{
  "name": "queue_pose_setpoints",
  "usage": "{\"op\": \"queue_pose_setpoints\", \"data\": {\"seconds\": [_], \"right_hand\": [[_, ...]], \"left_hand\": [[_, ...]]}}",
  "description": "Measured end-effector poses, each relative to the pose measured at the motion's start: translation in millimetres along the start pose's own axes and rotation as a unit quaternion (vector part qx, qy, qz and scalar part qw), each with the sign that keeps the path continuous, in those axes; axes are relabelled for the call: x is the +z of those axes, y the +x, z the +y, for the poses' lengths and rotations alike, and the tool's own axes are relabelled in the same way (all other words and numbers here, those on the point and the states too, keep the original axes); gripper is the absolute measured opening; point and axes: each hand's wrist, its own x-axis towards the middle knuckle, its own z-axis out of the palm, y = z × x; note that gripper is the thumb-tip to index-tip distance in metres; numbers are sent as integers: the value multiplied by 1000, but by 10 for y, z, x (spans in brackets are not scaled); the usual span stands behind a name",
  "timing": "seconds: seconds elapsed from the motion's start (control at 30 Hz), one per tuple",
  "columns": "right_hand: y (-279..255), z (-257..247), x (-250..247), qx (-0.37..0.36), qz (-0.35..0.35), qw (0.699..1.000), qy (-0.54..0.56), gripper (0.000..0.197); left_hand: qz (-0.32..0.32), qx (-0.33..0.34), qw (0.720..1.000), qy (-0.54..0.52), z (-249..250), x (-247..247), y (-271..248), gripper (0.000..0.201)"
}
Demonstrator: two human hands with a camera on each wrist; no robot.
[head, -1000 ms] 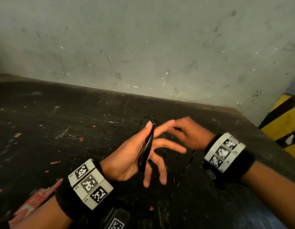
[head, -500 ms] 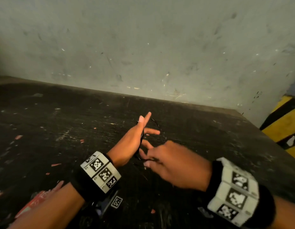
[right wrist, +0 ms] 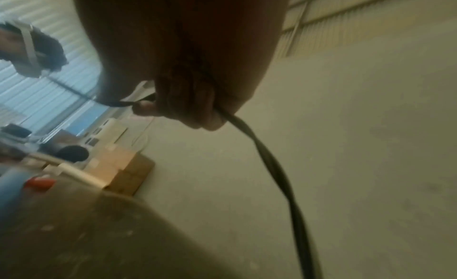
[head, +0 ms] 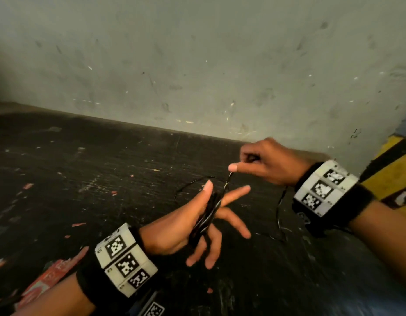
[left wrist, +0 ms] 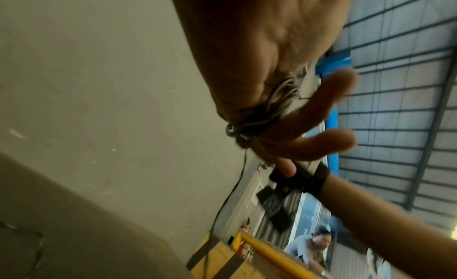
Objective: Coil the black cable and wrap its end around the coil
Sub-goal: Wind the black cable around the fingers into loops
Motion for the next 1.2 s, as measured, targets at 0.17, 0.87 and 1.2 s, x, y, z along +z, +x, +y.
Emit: {"op": "queue_pose_setpoints", "data": {"seconds": [0.17,0.87,1.2], "right_hand": [[-246,-91,804,28,-31,997,67,39],[-98,-252,-291,0,-110,994,16,24],[-254,57,900,58,-3,982,178,40]], "left_hand": [[36,75,989,-120,227,-40,137,77],[50,-121,982,135,-236,-201,124,69],[2,33,988,-148,146,-158,172,81]]}}
